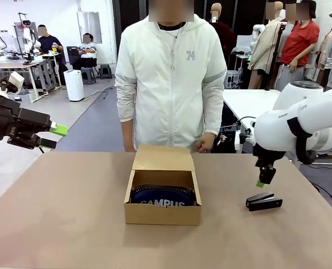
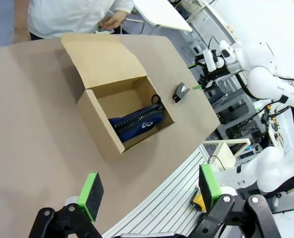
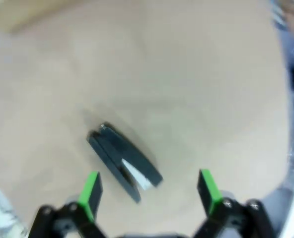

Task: Pack the items into the box.
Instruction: Pick up the item indicated by the person and place it inside the Mailer Box.

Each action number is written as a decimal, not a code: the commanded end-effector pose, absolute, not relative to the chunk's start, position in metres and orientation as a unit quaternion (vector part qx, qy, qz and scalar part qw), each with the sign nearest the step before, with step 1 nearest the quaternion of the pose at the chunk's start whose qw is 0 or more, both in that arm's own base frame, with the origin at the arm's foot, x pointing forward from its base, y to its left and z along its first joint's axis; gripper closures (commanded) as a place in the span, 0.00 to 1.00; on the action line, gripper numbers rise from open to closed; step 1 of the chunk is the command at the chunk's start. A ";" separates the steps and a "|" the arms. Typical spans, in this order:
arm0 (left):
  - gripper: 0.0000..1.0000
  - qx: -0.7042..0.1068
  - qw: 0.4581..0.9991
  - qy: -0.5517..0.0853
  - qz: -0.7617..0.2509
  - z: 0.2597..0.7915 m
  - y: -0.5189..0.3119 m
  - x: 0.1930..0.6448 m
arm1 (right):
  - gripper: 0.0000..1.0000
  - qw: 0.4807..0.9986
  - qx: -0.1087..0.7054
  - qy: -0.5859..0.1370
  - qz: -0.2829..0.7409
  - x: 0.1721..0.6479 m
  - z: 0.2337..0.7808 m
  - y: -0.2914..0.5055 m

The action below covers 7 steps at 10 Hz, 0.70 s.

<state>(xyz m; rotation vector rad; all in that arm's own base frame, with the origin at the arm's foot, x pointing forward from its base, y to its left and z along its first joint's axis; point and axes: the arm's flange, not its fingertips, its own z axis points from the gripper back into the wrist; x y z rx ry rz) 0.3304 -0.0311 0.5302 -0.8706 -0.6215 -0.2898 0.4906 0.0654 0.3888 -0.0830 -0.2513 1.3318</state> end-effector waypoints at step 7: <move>0.00 -0.416 0.847 -0.298 -0.144 0.528 -0.031 0.330 | 0.00 0.586 0.072 -0.065 0.805 0.468 0.386 0.067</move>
